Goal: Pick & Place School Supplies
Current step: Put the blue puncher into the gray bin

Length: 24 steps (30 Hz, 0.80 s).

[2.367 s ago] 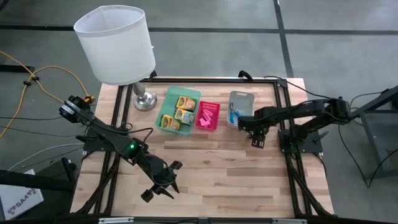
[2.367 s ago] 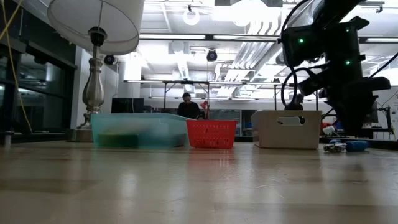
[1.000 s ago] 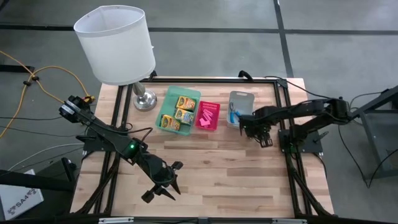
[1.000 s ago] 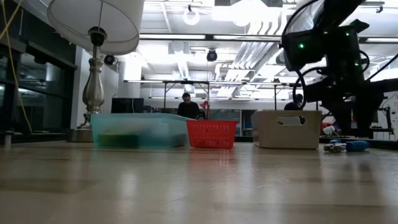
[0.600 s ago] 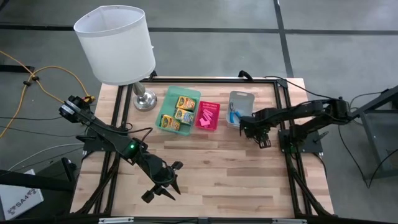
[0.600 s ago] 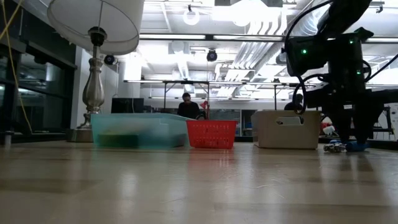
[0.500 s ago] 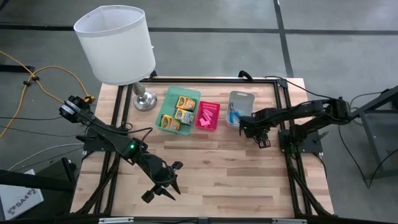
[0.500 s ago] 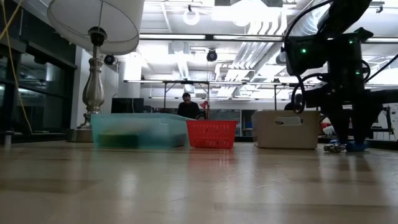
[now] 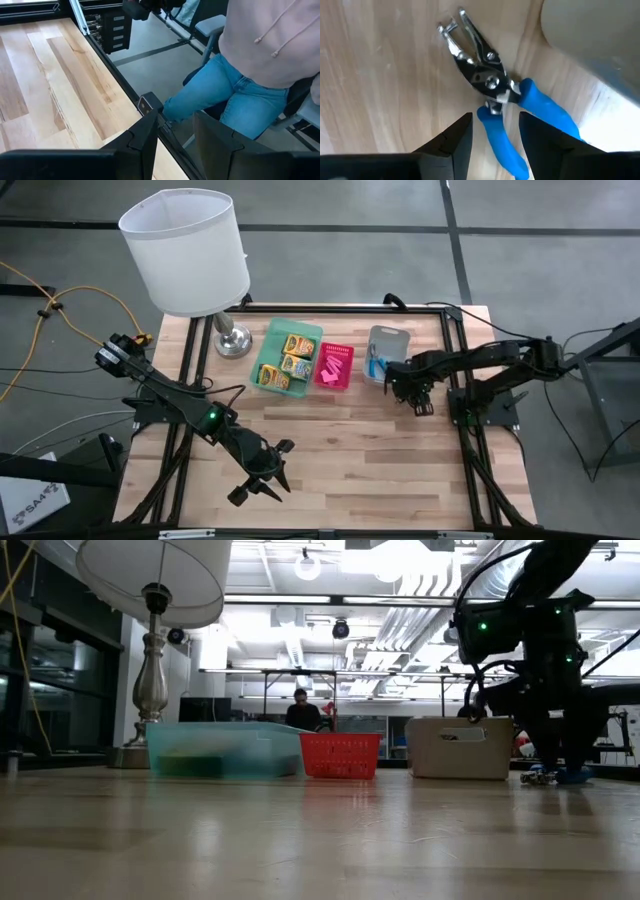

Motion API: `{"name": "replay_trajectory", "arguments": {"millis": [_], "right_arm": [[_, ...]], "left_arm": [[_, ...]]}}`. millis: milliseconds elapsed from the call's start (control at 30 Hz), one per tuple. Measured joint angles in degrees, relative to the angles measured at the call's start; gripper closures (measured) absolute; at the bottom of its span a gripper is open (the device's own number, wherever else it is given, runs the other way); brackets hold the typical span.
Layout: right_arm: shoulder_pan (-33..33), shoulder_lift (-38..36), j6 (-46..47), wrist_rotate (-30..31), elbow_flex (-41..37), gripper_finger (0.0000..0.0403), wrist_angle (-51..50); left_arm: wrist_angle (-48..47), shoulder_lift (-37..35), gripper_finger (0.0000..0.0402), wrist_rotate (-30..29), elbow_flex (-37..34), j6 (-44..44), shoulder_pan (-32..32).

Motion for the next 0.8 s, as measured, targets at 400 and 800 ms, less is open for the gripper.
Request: {"name": "replay_trajectory", "arguments": {"millis": [400, 800], "right_arm": [[0.22, -0.15, 0.04, -0.24, -3.44, 0.025, 3.05], [0.22, -0.13, 0.04, -0.14, -3.44, 0.0254, 3.0]], "left_arm": [[0.09, 0.02, 0.028, 0.0, 0.0, 0.02, 0.0], [0.28, 0.02, 0.028, 0.0, 0.0, 0.02, 0.0]]}}
